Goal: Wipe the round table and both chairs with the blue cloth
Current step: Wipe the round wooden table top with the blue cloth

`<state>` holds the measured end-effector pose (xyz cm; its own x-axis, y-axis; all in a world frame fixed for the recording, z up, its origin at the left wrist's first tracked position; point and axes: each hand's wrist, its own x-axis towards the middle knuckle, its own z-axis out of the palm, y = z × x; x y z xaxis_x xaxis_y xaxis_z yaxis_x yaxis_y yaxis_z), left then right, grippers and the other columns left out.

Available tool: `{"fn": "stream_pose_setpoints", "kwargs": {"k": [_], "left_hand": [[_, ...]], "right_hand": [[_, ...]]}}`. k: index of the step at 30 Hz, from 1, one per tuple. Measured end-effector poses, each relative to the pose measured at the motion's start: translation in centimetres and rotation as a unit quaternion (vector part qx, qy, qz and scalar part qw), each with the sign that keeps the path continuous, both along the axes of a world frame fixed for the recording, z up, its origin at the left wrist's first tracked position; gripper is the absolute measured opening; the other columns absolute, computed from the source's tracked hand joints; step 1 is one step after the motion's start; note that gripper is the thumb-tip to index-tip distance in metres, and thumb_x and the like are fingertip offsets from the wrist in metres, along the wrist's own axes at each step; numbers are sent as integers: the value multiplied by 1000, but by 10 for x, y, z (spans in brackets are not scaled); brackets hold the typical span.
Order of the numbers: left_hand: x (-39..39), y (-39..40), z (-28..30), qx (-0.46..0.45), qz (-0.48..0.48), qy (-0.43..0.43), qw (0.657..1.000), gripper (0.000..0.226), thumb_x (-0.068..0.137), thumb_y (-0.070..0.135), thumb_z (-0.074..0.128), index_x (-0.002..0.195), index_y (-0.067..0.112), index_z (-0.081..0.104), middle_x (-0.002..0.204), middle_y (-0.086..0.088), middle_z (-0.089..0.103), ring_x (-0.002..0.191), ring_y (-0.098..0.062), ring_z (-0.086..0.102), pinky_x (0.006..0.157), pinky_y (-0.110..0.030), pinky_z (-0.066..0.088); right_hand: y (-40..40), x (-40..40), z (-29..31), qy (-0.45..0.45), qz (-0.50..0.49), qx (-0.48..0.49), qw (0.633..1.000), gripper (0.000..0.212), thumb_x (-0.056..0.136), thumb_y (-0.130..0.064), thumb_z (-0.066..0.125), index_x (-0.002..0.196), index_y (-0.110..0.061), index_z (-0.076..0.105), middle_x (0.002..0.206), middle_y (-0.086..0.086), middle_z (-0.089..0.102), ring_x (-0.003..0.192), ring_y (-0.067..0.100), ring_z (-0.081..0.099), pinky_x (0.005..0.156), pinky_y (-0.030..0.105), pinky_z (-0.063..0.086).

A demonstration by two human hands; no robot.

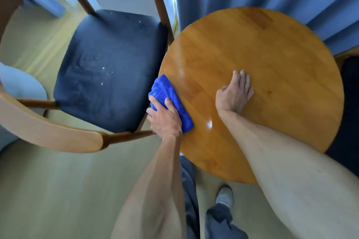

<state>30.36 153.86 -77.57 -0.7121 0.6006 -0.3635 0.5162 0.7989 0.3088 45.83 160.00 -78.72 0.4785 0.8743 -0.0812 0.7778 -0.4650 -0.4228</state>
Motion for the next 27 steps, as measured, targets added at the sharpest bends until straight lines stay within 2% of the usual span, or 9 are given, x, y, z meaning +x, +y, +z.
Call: {"fn": "stream_pose_setpoints", "kwargs": {"k": [6,10,12,14,16,18,20,24,27], "left_hand": [[40,-80,6,-15,16,-8,1000,70,102,52,28,156,12,9,130,-19,48,113,-37,52,89,-45,42],[82,-137,15,-29,49,-58,997,72,101,53,28,154,7,10,130,-20,50,110,-39,56,89,-45,43],[107,-163,18,-22,77,-97,992,69,101,52,30,150,5,19,127,-20,54,109,-40,57,87,-44,42],[128,-183,21,-16,116,-135,984,60,100,53,32,136,4,34,116,-19,61,104,-39,59,79,-41,40],[145,-197,26,-9,140,-147,979,53,99,53,37,120,5,40,105,-16,64,97,-36,61,74,-37,38],[153,-201,32,-8,131,-130,983,50,96,54,43,115,8,40,101,-13,65,93,-35,62,71,-36,38],[155,-202,37,5,101,-100,990,49,93,52,48,119,11,40,101,-10,65,91,-32,62,73,-36,37],[156,-198,54,48,33,-76,995,35,94,31,44,126,15,47,99,-4,64,81,-24,51,76,-31,33],[143,-182,55,29,-10,-58,998,19,91,24,42,104,16,53,76,-2,56,83,-32,57,76,-36,41]], "right_hand": [[-90,21,-3,-7,18,0,1000,51,88,-7,49,139,-17,47,156,5,38,147,24,26,115,51,21],[-137,37,0,7,4,11,1000,54,86,-6,47,138,-15,48,153,7,43,145,25,30,114,51,22],[-154,47,5,15,-13,16,1000,54,85,-6,48,138,-14,49,149,8,47,143,26,34,114,50,23],[-168,60,12,25,-32,16,999,54,85,-5,49,138,-14,49,144,8,51,138,26,39,112,47,26],[-182,76,21,36,-44,13,998,51,85,-5,51,136,-12,50,135,9,57,130,28,46,108,43,31],[-191,94,29,54,-50,8,997,47,87,-5,50,133,-10,53,127,11,60,121,31,50,101,38,35],[-192,106,36,76,-66,-16,995,39,90,-7,48,128,-11,57,124,11,61,117,31,51,94,38,38],[-190,116,43,116,-92,-50,988,25,94,-17,48,115,-12,62,118,10,63,111,30,56,87,40,44],[-194,115,42,103,14,-68,992,31,96,-38,52,112,-14,63,112,7,60,106,29,57,85,38,43]]}}
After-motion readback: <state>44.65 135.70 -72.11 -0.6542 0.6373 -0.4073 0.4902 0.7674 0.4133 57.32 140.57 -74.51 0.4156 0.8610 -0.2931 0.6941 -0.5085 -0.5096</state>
